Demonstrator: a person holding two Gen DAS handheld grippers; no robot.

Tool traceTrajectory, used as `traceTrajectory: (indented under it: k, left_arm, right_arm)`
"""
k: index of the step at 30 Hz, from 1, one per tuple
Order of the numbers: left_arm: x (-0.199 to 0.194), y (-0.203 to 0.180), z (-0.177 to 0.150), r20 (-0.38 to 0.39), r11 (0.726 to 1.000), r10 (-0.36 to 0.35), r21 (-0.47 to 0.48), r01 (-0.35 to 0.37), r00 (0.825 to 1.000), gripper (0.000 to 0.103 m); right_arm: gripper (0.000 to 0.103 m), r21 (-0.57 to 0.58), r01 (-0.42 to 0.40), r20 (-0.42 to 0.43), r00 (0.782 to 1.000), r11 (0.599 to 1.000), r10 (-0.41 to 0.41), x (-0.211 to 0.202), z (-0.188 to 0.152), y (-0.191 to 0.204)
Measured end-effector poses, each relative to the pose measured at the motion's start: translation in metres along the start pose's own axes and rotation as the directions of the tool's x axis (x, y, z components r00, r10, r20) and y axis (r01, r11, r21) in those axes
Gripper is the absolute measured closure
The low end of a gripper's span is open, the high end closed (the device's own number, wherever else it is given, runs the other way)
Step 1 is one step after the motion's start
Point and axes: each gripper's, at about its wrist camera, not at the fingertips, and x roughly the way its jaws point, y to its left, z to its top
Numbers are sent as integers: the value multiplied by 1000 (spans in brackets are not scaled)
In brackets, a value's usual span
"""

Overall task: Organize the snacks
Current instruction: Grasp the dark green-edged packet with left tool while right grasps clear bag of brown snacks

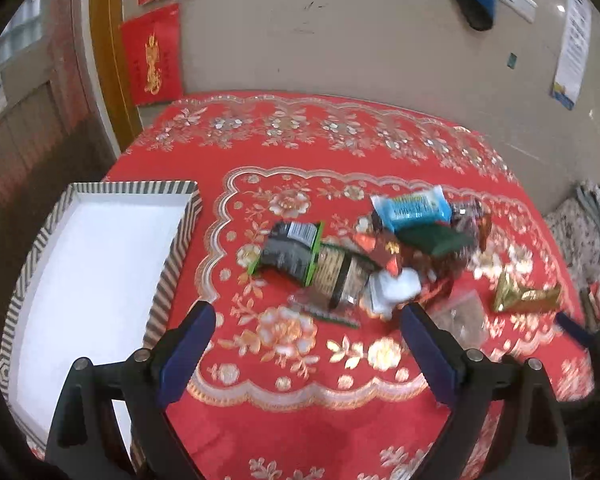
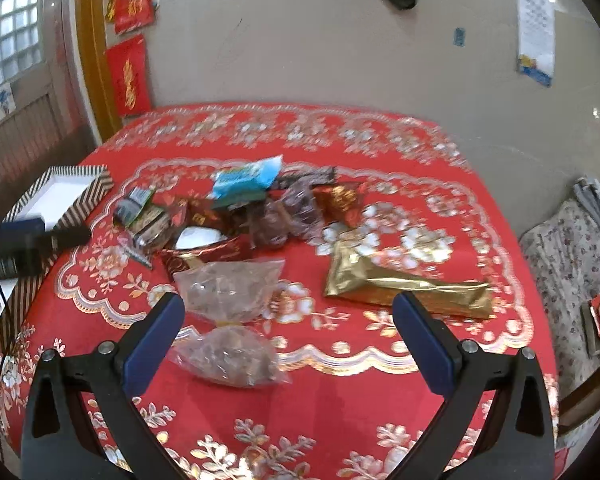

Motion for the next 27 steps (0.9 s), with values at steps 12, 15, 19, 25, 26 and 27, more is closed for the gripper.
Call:
traceTrajectory:
  k: [12, 15, 19, 25, 26, 27]
  left_arm:
    - [86, 7, 57, -144, 995, 87, 59, -79, 986, 11]
    - [107, 8, 63, -178, 994, 92, 72, -81, 980, 14]
    - [121, 6, 57, -200, 992, 85, 107, -64, 976, 21]
    - [119, 8, 56, -205, 996, 29, 85, -12, 978, 36]
    - [119, 7, 55, -203, 996, 24, 93, -6, 979, 37]
    - [119, 7, 55, -203, 996, 15, 94, 4, 979, 40]
  right_arm:
    - [0, -10, -6, -91, 996, 1000, 5, 34, -3, 4]
    - [0, -8, -10, -85, 996, 1000, 9, 33, -2, 3]
    - [0, -18, 6, -93, 996, 1000, -7, 36, -1, 4]
    - [0, -21, 18, -111, 994, 1000, -20, 45, 1, 6]
    - [0, -21, 16, -118, 993, 1000, -19, 48, 1, 7]
    - [0, -21, 11, -124, 992, 1000, -13, 51, 1, 8]
